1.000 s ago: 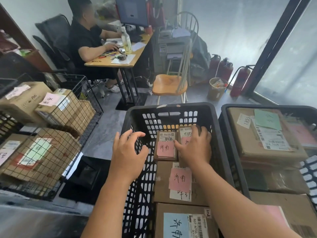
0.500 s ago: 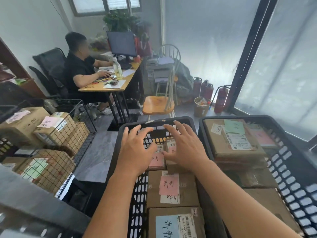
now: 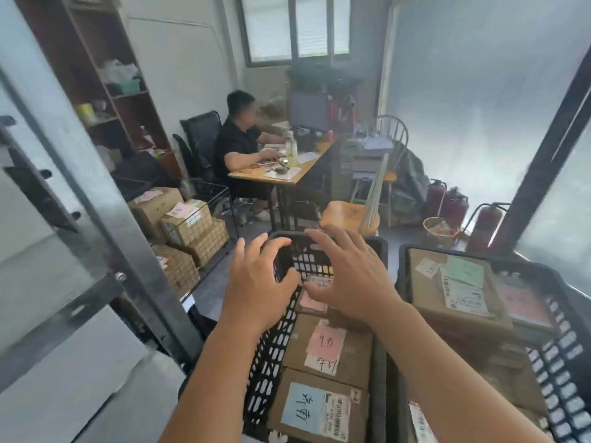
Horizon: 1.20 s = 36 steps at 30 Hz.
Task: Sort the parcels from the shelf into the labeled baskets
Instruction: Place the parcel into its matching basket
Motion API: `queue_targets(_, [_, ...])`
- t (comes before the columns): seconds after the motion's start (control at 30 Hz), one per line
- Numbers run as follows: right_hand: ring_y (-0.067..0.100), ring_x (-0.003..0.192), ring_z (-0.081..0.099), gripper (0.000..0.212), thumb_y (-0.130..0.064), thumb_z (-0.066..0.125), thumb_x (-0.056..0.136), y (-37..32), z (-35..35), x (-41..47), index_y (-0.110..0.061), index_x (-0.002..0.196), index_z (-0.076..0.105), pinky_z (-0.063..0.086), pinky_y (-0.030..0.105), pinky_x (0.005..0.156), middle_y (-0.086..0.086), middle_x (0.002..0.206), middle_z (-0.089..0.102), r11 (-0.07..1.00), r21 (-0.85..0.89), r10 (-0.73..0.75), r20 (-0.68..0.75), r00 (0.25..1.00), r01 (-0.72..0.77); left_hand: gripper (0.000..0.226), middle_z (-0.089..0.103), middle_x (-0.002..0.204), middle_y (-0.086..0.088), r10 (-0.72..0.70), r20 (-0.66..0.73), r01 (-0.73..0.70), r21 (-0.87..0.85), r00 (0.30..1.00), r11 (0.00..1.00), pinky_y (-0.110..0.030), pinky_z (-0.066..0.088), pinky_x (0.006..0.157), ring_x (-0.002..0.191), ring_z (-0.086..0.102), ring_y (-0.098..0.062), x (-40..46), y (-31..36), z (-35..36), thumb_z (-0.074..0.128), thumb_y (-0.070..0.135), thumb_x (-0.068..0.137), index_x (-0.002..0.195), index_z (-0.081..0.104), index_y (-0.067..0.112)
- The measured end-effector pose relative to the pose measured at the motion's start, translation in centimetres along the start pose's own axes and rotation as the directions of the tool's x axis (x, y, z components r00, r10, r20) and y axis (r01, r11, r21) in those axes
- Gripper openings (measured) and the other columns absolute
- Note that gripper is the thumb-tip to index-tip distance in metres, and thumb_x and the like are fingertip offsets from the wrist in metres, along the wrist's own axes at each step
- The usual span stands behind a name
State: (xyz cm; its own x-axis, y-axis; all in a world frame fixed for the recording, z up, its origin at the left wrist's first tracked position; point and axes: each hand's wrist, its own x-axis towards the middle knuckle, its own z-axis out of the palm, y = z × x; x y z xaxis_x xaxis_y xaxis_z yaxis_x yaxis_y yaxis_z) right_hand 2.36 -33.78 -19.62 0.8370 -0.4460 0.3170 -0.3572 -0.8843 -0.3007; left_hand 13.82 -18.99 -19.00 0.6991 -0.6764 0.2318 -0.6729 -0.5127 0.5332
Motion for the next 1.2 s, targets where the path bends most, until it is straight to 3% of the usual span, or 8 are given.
queue_targets(0.27, [0.022,0.155,0.021,0.093,-0.069,0.066,0.084,-5.0,-0.9,-3.0,-0.044,0.16,0.019,0.033,0.049,0.122,-0.008,0.169,0.023,0.946,0.129,-0.305,0.049,0.951,0.297,0.054,0.029,0.167,0.011,-0.186,-0.18,0.209,0.114,0.966,0.971,-0.061,0.025,0.125,0.159,0.016,-0.024,-10.1,-0.1,-4.7,0.055,0.05,0.097,0.149,0.04,0.048])
queue_targets(0.53, [0.021,0.152,0.024,0.086,-0.065,0.068,0.086,-14.3,-0.4,-7.0,-0.044,0.158,0.026,0.035,0.047,0.12,-0.011,0.164,0.029,0.784,0.33,-0.571,0.052,0.819,0.525,0.05,0.029,0.168,0.009,-0.375,-0.355,0.434,0.102,0.857,0.895,-0.051,0.024,0.127,0.16,0.013,-0.022,-20.9,-1.7,-9.9,0.06,0.041,0.101,0.149,0.046,0.044])
queue_targets(0.7, [0.022,0.153,0.022,0.085,-0.061,0.068,0.088,-23.4,-0.3,-11.0,-0.042,0.159,0.026,0.033,0.045,0.121,-0.009,0.167,0.027,0.632,0.429,-0.724,0.031,0.689,0.646,0.05,0.022,0.17,0.012,-0.468,-0.517,0.58,0.07,0.717,0.812,-0.046,0.031,0.123,0.158,0.018,-0.018,-29.8,-3.4,-14.5,0.062,0.043,0.1,0.146,0.044,0.049])
queue_targets(0.93, [0.026,0.15,0.032,0.083,-0.068,0.055,0.08,-38.0,0.4,-19.7,-0.04,0.156,0.034,0.041,0.048,0.117,-0.004,0.164,0.036,0.435,0.493,-0.842,-0.073,0.534,0.753,0.052,0.011,0.171,0.019,-0.51,-0.69,0.712,0.012,0.514,0.702,-0.046,0.036,0.121,0.158,0.014,-0.012,-44.6,-5.5,-22.2,0.061,0.044,0.098,0.147,0.045,0.049])
queue_targets(1.07, [0.022,0.15,0.032,0.081,-0.061,0.066,0.081,-46.5,0.0,-27.0,-0.043,0.153,0.035,0.042,0.043,0.116,-0.007,0.163,0.037,0.301,0.57,-0.89,-0.12,0.44,0.764,0.051,0.01,0.168,0.027,-0.529,-0.749,0.774,-0.033,0.4,0.632,-0.051,0.036,0.121,0.159,0.015,-0.014,-54.6,-6.5,-26.3,0.06,0.047,0.098,0.145,0.042,0.054])
queue_targets(1.2, [0.023,0.149,0.034,0.08,-0.063,0.062,0.079,-54.5,0.1,-34.7,-0.042,0.151,0.033,0.044,0.044,0.114,-0.005,0.162,0.039,0.155,0.618,-0.929,-0.175,0.327,0.771,0.05,0.015,0.168,0.023,-0.526,-0.808,0.837,-0.079,0.265,0.542,-0.045,0.041,0.119,0.156,0.015,-0.011,-64.3,-7.1,-30.1,0.06,0.046,0.098,0.144,0.043,0.053])
